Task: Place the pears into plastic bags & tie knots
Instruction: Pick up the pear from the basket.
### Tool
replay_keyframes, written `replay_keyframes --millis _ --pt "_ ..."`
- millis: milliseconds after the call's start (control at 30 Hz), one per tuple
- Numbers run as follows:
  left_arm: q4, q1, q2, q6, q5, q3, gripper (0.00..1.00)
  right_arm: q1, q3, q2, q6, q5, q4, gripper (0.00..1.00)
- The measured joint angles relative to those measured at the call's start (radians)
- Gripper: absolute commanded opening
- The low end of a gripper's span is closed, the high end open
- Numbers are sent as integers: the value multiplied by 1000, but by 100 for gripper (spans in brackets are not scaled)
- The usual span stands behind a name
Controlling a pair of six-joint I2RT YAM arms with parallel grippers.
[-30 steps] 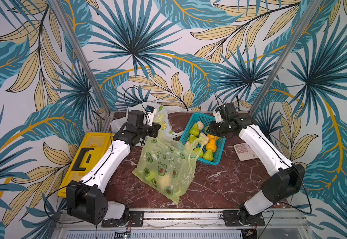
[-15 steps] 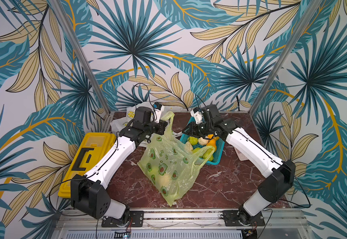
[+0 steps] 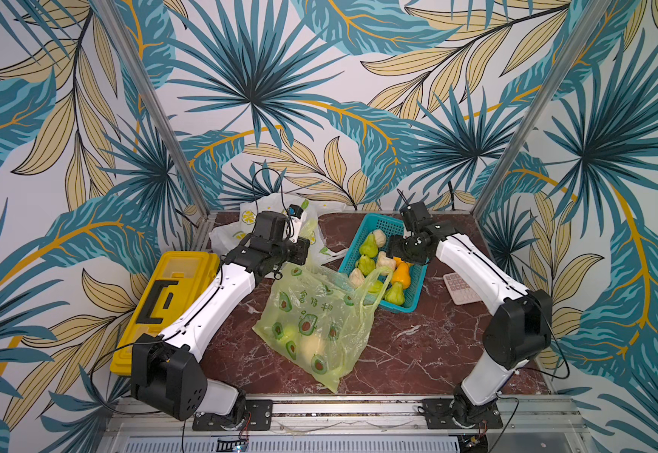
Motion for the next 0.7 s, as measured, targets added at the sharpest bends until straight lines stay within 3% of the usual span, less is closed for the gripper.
replay_keyframes --millis 267,333,467,700 --pt "-1 0 -17 -5 16 0 6 -27 0 190 3 105 -20 75" --pt "-1 0 -17 -5 19 0 6 -37 0 218 5 103 -11 66" --pt "-1 0 -16 -8 32 0 6 -48 -1 235 -6 86 18 38" --pt "-2 0 2 -16 46 5 6 -47 -2 56 -33 -10 14 29"
